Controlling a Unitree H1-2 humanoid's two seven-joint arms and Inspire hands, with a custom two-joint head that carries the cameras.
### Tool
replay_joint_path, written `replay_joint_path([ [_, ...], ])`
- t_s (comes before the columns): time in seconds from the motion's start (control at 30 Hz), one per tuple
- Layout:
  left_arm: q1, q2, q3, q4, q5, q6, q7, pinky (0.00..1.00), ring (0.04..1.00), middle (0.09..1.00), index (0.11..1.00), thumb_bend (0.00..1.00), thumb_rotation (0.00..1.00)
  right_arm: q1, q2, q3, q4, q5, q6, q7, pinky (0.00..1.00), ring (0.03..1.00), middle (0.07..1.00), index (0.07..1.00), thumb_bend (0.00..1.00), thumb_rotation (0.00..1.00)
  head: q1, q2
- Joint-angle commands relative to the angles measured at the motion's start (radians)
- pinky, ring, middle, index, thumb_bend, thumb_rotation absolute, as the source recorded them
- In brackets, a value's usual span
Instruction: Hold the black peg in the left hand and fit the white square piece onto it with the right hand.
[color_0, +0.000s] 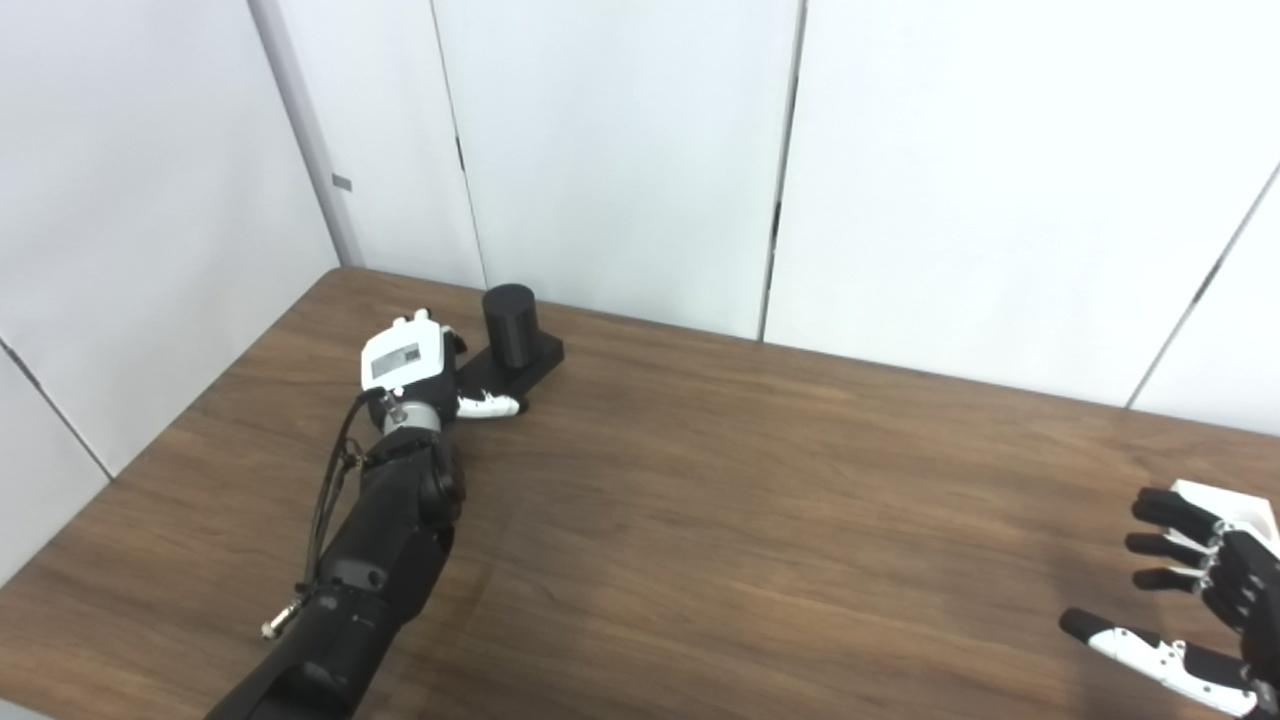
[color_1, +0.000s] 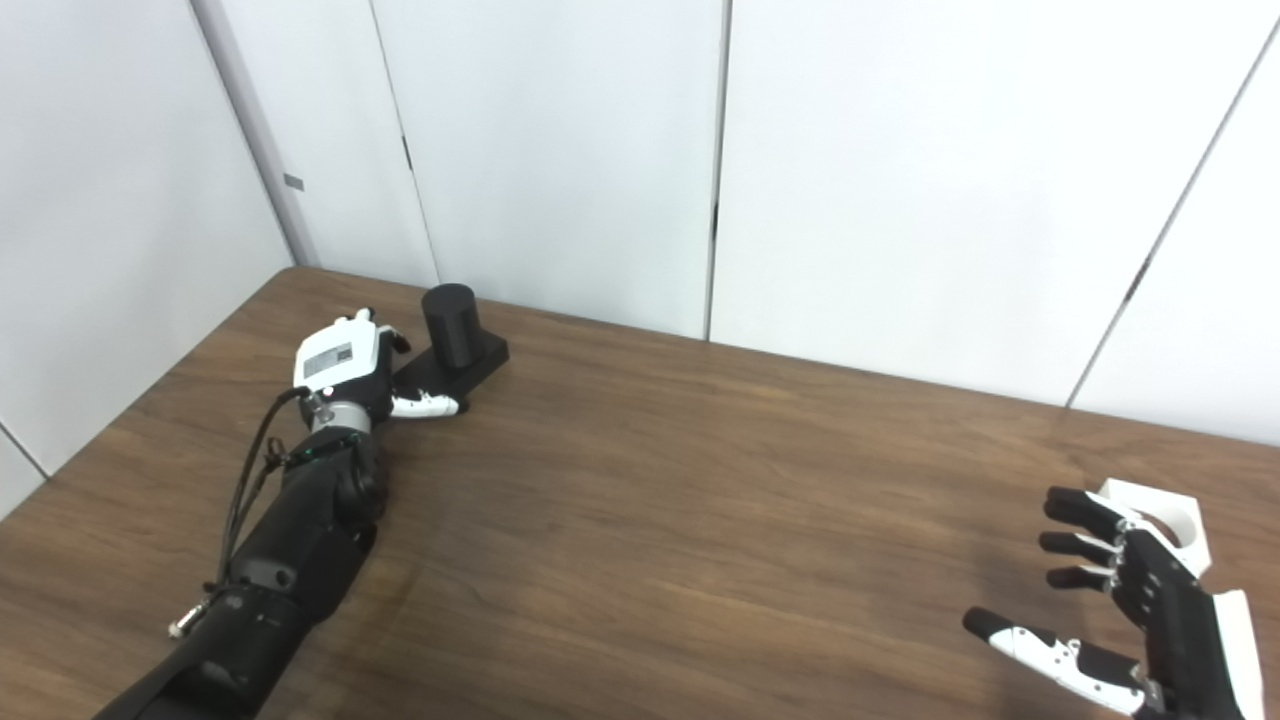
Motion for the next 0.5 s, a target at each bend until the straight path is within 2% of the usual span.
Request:
replay_joint_path([
  [0.0, -0.049, 0.044, 0.011, -0.030, 0.033, 0.003, 0.006, 0.95, 1.000, 0.976, 0.686, 1.00, 0.48, -0.019, -0.006, -0.011, -0.044, -0.005, -0.020, -0.004, 0.55, 0.677, 0.737, 0.715, 0.55, 0.00, 0.001, 0.001],
  [0.23, -0.044, 0.056, 0.007, -0.022, 0.069, 0.003, -0.053, 1.00, 1.000, 0.968, 0.691, 0.95, 0.41, -0.017, -0.005, -0.009, -0.049, -0.006, -0.010, -0.002, 0.56, 0.685, 0.744, 0.724, 0.54, 0.00, 0.002, 0.008],
  [0.47, -0.034, 0.072, 0.003, -0.040, 0.071, 0.003, -0.115, 1.00, 1.000, 0.969, 0.652, 0.97, 0.32, -0.016, -0.006, -0.010, -0.048, -0.003, -0.019, -0.002, 0.56, 0.677, 0.742, 0.724, 0.54, 0.00, -0.002, 0.015],
])
